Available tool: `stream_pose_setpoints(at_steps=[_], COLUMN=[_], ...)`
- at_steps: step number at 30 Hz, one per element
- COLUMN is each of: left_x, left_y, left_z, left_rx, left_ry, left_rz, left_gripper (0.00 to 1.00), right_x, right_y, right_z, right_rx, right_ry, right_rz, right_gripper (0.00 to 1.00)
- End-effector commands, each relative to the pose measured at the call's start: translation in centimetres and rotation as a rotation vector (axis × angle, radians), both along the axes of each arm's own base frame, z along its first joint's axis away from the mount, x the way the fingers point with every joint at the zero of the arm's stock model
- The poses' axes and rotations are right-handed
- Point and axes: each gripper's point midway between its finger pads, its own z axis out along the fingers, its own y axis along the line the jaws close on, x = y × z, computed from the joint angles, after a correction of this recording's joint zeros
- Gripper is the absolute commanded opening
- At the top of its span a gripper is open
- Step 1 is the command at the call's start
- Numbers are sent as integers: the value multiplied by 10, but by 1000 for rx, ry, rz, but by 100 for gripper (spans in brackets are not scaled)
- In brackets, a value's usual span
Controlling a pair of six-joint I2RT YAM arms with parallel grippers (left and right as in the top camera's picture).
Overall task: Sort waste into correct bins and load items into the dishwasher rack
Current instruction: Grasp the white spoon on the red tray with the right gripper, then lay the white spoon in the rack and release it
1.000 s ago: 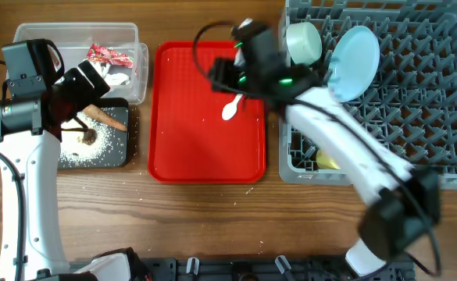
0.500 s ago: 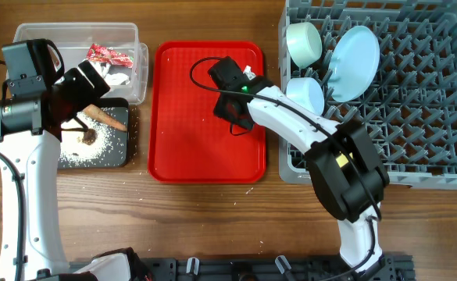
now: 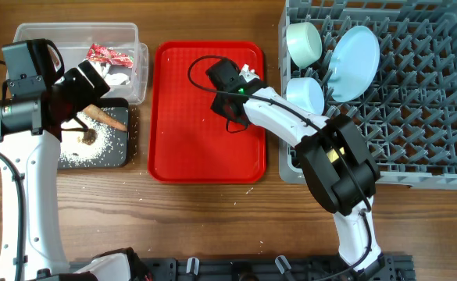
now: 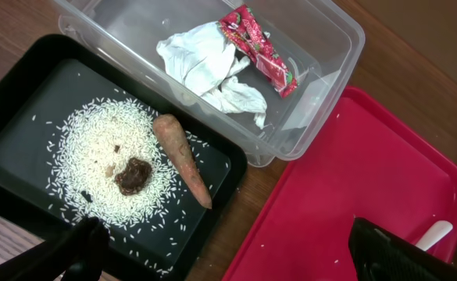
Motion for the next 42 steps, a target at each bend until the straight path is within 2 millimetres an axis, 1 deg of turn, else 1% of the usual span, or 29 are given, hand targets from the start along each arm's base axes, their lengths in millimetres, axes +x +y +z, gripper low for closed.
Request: stream_pose_setpoints(at_steps=[1,3,6,9,10,11,12,13,14,15,16,18,19,20,22,24,27,30,31,32,33,34,35,36,37,39,40,41,42], left_x=[0,0,0,0,0,0,0,0,0,0,0,0,0,0,0,0,0,0,0,0,0,0,0,0,0,0,0,0,0], left_y=[2,2,2,2,2,2,2,2,2,2,2,2,2,2,2,2,2,2,2,2,2,2,2,2,2,2,2,2,2], left_z=[7,7,7,7,7,7,7,7,7,7,7,7,7,7,7,7,7,7,7,7,7,7,7,7,7,7,7,7,7], left_rx=[19,19,19,19,19,19,19,19,19,19,19,19,19,19,19,19,19,19,19,19,19,19,19,19,19,19,19,19,19], left_ry=[-17,-17,-17,-17,-17,-17,-17,-17,-17,-17,-17,-17,-17,-17,-17,-17,-17,-17,-17,-17,-17,-17,-17,-17,-17,-17,-17,-17,-17], left_rz=[-3,-3,-3,-3,-3,-3,-3,-3,-3,-3,-3,-3,-3,-3,-3,-3,-3,-3,-3,-3,-3,-3,-3,-3,-3,-3,-3,-3,-3], left_gripper=[100,100,100,100,100,100,100,100,100,100,100,100,100,100,100,100,100,100,100,100,100,100,100,100,100,100,100,100,100], right_x=[-13,-13,0,5,1,-2,-6,-10,-17,-22,-33,-57,-75,-90,-104,-107,-98,-86,-84,-84,-83,-83,-84,-84,-83,-83,-84,-86,-86], right_y=[3,10,27,27,18,10,-4,-17,-40,-59,-104,-177,-214,-239,-264,-279,-281,-266,-262,-260,-260,-260,-260,-260,-257,-253,-250,-241,-234], right_z=[-30,-26,11,85,118,143,178,202,229,240,251,252,245,237,218,196,160,130,125,122,122,122,122,122,123,130,139,158,169], right_rx=[-5,16,30,6,5,6,1,-12,-38,-61,-113,-227,-283,-310,-303,-304,-243,-138,-113,-104,-102,-103,-108,-114,-118,-133,-147,-151,-148], right_ry=[72,71,-25,-168,-208,-242,-295,-332,-366,-366,-338,-261,-199,-147,-83,-53,-32,-27,-23,-21,-23,-22,-20,-17,-10,-14,-35,-81,-114], right_rz=[73,122,325,473,469,458,444,420,362,284,71,-262,-465,-630,-824,-920,-948,-924,-920,-918,-918,-918,-906,-890,-837,-699,-600,-433,-320], right_gripper=[4,4,4,4,4,4,4,4,4,4,4,4,4,4,4,4,4,4,14,18,36,62,83,94,100,100,100,99,99])
